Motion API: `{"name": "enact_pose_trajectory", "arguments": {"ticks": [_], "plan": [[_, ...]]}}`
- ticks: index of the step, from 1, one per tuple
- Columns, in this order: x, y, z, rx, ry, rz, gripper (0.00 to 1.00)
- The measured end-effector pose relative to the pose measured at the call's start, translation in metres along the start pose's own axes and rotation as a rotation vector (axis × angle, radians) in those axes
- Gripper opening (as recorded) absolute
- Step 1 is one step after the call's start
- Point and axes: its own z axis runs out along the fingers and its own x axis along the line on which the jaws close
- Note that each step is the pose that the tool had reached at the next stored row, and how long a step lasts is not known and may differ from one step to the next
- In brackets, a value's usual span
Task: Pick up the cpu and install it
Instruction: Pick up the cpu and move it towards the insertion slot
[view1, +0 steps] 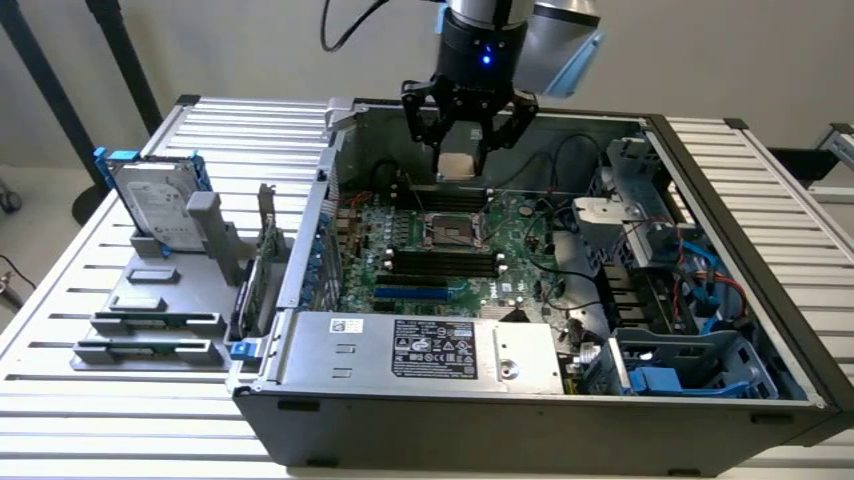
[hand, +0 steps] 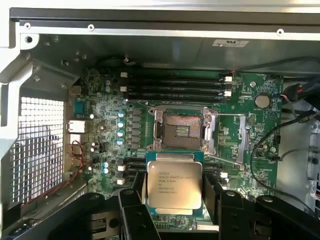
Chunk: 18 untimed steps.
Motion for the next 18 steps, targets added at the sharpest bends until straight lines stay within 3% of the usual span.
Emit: {"name": "enact_pose_trajectory", "arguments": {"ticks": [18], "plan": [[-0.011,0.0206,0.0333,-0.0015,-0.0015,0.029,0.55]]}}
